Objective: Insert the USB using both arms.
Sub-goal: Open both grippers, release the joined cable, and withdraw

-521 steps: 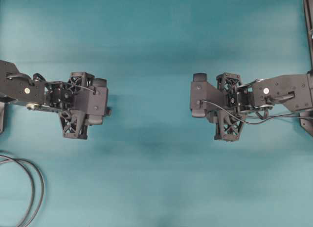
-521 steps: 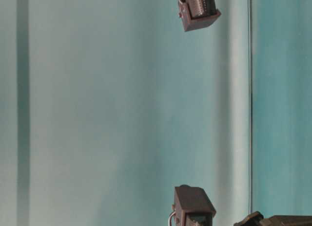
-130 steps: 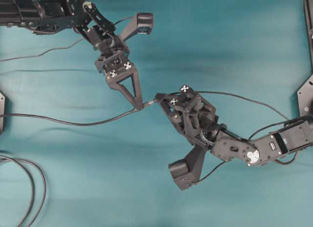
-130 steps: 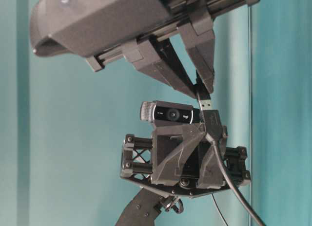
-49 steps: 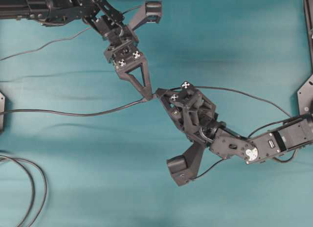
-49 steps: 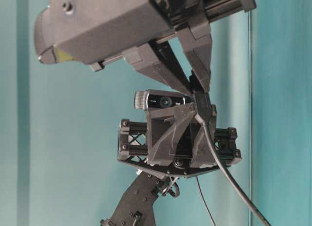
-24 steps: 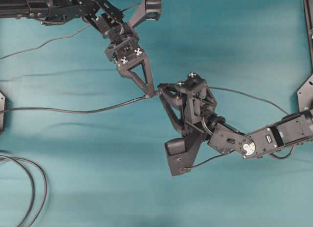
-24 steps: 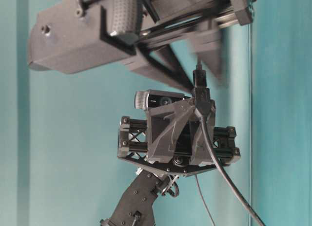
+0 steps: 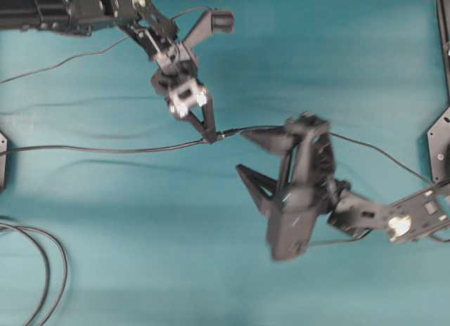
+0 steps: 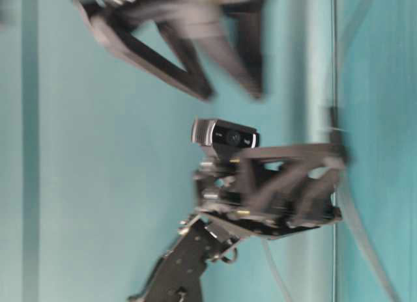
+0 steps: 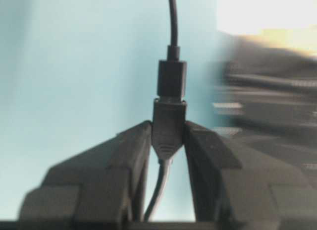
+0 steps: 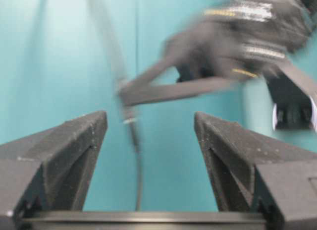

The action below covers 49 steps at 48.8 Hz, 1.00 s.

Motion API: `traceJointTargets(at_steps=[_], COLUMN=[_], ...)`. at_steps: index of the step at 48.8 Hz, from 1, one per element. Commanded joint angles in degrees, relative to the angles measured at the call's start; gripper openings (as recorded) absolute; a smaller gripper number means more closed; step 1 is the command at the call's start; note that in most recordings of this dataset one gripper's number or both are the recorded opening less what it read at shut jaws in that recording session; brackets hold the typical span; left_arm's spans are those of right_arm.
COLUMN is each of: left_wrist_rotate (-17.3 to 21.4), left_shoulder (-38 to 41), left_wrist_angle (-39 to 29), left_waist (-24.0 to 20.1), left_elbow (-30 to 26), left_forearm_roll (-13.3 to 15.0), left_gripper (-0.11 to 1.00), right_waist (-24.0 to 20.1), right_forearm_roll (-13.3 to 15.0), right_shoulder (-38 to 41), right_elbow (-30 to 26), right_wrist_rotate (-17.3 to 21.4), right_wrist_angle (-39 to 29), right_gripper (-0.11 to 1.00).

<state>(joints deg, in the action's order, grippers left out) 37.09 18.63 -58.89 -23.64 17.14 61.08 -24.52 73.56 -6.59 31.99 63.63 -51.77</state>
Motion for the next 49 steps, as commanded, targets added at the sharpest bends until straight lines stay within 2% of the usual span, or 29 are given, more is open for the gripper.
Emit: traceJointTargets(at_steps=[1, 7, 16, 24, 31, 45, 47, 49], left_wrist_rotate=[-2.4, -6.2, -11.1, -14.9, -14.9, -15.1, -15.3, -15.4], left_shoulder=[-2.5, -2.1, -1.4, -1.0, -1.0, -1.7, -1.9, -2.3], left_wrist_angle=[6.4, 13.4, 20.5, 22.9, 22.3, 22.3, 22.3, 22.3], left_waist=[3.8, 7.3, 11.8, 13.3, 14.2, 14.3, 14.3, 14.3], left_elbow=[-0.5, -0.4, -0.4, -0.3, -0.2, -0.6, -0.6, -0.6], left_forearm_roll=[-6.1, -13.0, -22.8, -29.3, -31.9, -32.0, -32.0, -32.0], left_gripper=[0.23, 0.23, 0.23, 0.23, 0.23, 0.22, 0.26, 0.35], right_waist=[-0.1, 0.0, 0.7, 0.8, 0.8, 0.9, 0.9, 0.8], right_forearm_roll=[-0.2, -0.3, -1.4, -1.5, -1.5, -1.6, -1.6, -1.6], right_shoulder=[-3.1, -3.4, -3.4, -3.4, -3.4, -3.5, -3.5, -3.4], right_elbow=[0.4, 1.0, 0.9, 0.7, 0.6, 0.6, 0.7, 0.7], right_wrist_rotate=[4.7, 7.2, 7.6, 7.6, 7.6, 7.6, 7.6, 7.6], right_wrist_angle=[-1.8, -4.1, -4.6, -5.0, -5.6, -5.6, -5.6, -5.6], right_gripper=[0.78, 0.78, 0.78, 0.78, 0.78, 0.78, 0.78, 0.78])
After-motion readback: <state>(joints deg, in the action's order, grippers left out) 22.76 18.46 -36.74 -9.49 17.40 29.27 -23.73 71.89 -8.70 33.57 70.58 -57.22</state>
